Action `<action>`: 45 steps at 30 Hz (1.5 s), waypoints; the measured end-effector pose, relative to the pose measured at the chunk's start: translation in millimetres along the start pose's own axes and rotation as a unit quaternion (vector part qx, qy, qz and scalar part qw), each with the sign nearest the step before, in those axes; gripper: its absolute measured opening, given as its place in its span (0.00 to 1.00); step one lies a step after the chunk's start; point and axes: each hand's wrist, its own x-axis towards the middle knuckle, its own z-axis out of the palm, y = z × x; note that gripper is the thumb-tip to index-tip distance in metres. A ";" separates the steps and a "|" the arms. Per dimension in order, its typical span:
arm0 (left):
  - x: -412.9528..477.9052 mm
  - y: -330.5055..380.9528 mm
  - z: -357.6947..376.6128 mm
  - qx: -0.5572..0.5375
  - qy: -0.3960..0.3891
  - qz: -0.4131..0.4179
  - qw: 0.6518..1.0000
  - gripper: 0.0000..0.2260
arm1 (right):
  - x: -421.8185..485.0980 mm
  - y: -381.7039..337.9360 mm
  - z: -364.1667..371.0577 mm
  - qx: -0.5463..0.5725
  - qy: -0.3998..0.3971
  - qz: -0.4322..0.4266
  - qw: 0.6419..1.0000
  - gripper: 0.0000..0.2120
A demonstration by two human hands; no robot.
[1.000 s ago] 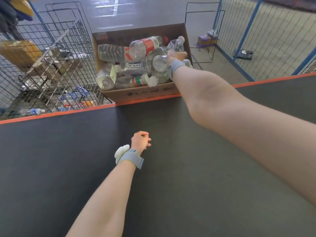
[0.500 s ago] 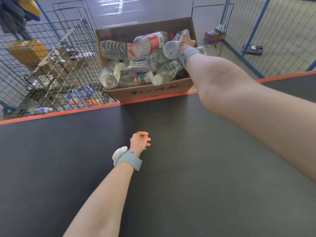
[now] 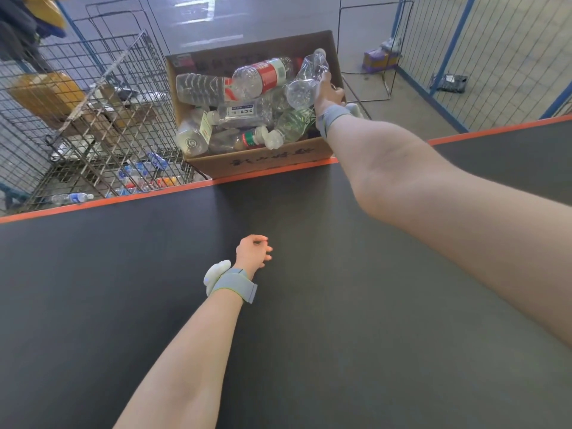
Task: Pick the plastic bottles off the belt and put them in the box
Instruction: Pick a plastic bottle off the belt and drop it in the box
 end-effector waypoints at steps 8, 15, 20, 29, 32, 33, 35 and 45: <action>-83.5 -19.2 -17.8 0.077 -0.025 -0.029 0.996 0.12 | -88.7 67.4 -30.7 -0.158 -0.022 0.047 0.986 0.33; -172.6 -86.5 -40.7 0.298 -0.073 -0.013 0.952 0.22 | -205.4 199.9 -83.8 -0.379 -0.171 0.055 0.908 0.40; -252.2 -168.2 -71.6 0.472 -0.130 -0.092 0.867 0.46 | -300.4 296.3 -129.4 -0.574 -0.308 0.051 0.757 0.53; -346.0 -274.4 -101.8 0.518 -0.156 -0.049 0.839 0.46 | -407.9 375.2 -172.0 -0.642 -0.304 -0.006 0.704 0.41; -350.8 -265.3 -99.3 0.488 -0.101 0.009 0.867 0.32 | -417.7 373.1 -174.5 -0.615 -0.287 -0.032 0.734 0.31; -351.7 -261.8 -100.1 0.480 -0.080 0.008 0.874 0.31 | -421.1 371.2 -172.8 -0.603 -0.295 -0.039 0.740 0.33; -354.4 -262.0 -105.3 0.461 -0.053 -0.008 0.886 0.33 | -429.1 368.2 -168.0 -0.586 -0.321 -0.045 0.743 0.40; -382.7 -296.0 -155.4 0.452 -0.027 -0.121 0.883 0.39 | -455.2 371.6 -158.0 -0.656 -0.366 -0.010 0.660 0.56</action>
